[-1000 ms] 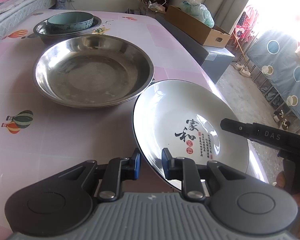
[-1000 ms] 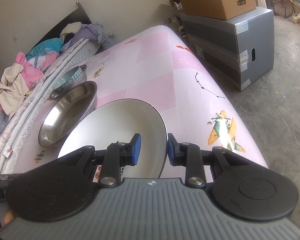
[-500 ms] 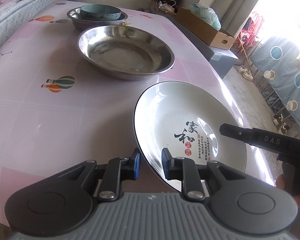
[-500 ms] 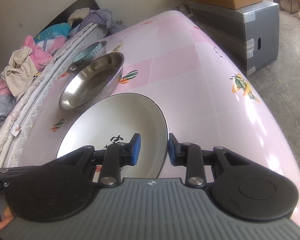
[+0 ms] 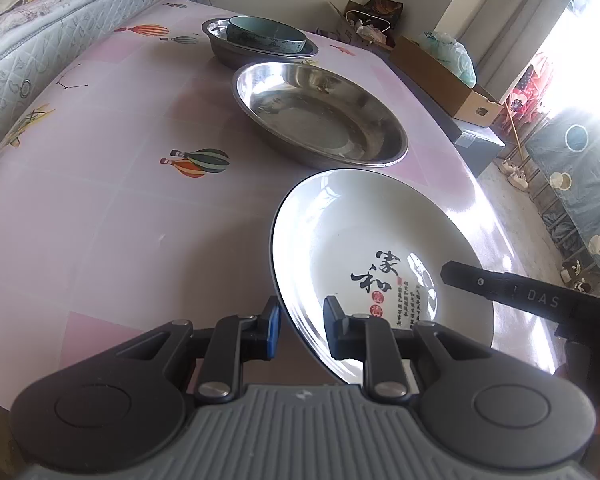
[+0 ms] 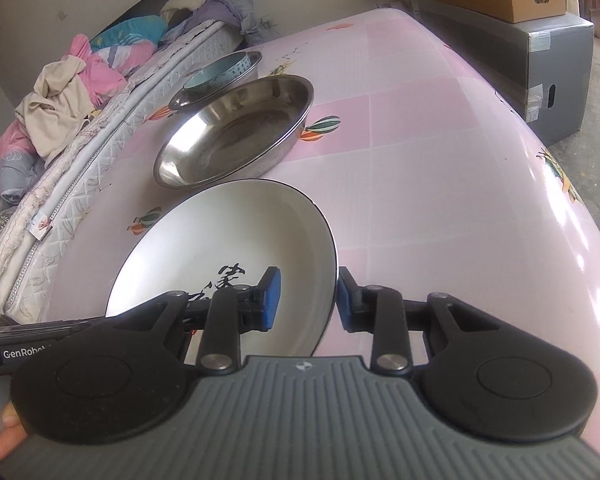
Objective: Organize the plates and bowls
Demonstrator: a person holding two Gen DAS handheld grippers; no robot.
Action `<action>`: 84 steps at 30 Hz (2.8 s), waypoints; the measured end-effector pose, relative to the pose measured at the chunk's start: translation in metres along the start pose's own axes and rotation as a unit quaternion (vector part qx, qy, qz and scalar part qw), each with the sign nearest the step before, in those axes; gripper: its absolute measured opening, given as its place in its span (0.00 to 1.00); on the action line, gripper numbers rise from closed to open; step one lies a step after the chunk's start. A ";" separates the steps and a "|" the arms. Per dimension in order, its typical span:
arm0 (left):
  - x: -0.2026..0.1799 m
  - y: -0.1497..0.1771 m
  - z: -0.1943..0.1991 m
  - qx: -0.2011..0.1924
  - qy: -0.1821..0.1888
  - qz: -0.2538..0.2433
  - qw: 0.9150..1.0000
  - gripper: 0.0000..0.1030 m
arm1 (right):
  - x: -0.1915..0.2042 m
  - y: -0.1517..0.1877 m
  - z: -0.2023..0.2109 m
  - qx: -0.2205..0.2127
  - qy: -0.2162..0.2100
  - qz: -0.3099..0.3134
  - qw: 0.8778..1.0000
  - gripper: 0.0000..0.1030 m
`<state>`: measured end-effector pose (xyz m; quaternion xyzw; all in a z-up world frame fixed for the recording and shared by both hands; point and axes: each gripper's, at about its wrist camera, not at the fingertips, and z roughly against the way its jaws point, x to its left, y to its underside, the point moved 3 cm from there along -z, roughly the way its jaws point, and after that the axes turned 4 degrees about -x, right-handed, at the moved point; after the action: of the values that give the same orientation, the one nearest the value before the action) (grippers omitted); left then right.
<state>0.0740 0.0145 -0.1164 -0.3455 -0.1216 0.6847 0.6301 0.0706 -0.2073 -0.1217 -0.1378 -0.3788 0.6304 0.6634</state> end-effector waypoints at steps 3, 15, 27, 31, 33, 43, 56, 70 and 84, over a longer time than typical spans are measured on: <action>0.000 0.000 0.000 0.000 0.000 -0.002 1.000 0.24 | -0.001 -0.001 -0.001 0.001 0.000 -0.003 1.000 0.29; -0.004 0.000 -0.004 0.004 -0.005 -0.005 1.000 0.29 | -0.005 -0.002 -0.004 0.002 -0.007 -0.011 1.000 0.28; -0.005 0.000 -0.005 0.005 -0.007 -0.007 1.000 0.30 | -0.006 -0.002 -0.006 0.003 -0.010 -0.014 1.000 0.28; -0.005 0.000 -0.006 0.005 -0.008 -0.007 1.000 0.30 | -0.006 -0.002 -0.006 0.003 -0.010 -0.013 1.000 0.28; -0.006 0.000 -0.006 0.005 -0.008 -0.008 1.000 0.30 | -0.006 -0.002 -0.006 0.003 -0.010 -0.013 1.000 0.28; -0.007 0.000 -0.006 0.005 -0.009 -0.010 1.000 0.32 | -0.006 -0.002 -0.006 0.004 -0.010 -0.014 1.000 0.28; -0.007 0.000 -0.006 0.005 -0.009 -0.010 1.000 0.34 | -0.006 -0.002 -0.006 0.004 -0.009 -0.014 1.000 0.29; -0.008 0.000 -0.006 0.005 -0.009 -0.011 1.000 0.35 | -0.005 -0.002 -0.006 0.004 -0.010 -0.014 1.000 0.28; -0.008 0.000 -0.007 0.004 -0.010 -0.012 1.000 0.36 | -0.006 -0.003 -0.006 0.004 -0.010 -0.015 1.000 0.28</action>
<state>0.0775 0.0046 -0.1187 -0.3345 -0.1288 0.6811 0.6385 0.0771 -0.2112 -0.1260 -0.1229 -0.3847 0.6235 0.6694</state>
